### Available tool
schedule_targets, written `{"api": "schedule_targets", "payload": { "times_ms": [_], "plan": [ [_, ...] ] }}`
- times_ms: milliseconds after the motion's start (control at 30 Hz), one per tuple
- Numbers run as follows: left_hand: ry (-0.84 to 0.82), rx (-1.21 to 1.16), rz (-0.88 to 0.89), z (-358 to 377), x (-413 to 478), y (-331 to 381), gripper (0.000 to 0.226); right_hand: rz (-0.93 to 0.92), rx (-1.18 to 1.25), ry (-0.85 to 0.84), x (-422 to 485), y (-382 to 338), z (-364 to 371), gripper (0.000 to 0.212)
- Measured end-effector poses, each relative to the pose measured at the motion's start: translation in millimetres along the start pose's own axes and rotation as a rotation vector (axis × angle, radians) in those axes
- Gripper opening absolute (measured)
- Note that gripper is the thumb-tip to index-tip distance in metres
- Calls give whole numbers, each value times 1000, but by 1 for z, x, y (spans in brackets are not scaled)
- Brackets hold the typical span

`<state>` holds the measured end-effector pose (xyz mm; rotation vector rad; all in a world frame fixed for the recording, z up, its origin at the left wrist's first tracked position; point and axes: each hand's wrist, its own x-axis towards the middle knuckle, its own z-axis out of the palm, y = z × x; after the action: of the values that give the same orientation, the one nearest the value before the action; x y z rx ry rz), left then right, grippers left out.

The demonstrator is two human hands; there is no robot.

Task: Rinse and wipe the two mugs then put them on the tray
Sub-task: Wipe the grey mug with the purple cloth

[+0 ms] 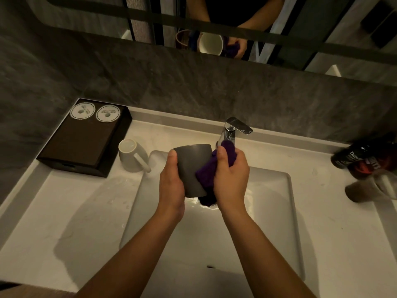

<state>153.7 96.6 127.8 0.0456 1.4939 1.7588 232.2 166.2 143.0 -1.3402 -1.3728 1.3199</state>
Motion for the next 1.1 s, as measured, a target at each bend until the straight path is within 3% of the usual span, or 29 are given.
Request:
{"api": "schedule_targets", "payload": {
  "times_ms": [100, 200, 400, 500, 567, 733, 867, 1000, 1100],
  "plan": [
    [-31, 25, -7, 1, 0, 4, 83, -264, -133, -1, -4, -1, -2, 23],
    [-24, -69, -37, 4, -2, 6, 87, -409, -154, -3, -8, 8, 0, 30],
    [41, -64, 27, 4, -2, -3, 85, -211, -127, 30, -16, 5, 5, 9],
    [-12, -107, -37, -1, 1, -3, 90, 62, 66, 10, -12, -4, 3, 29],
    [-59, -154, -107, -5, 4, -1, 90, 201, 201, -63, -10, -9, 0, 32],
    [-148, -214, -174, -8, 7, 5, 81, 102, 93, -156, -3, -12, 1, 26],
    [-245, -239, -218, -7, 1, 5, 51, 9, -67, -257, 6, -11, 4, 36],
    [-226, -298, -240, -3, 0, 11, 61, 97, -98, -308, 1, -14, 1, 10],
    [-171, -359, -236, 0, 1, 15, 74, 157, -5, -465, -17, -8, 2, 41]
  ]
}}
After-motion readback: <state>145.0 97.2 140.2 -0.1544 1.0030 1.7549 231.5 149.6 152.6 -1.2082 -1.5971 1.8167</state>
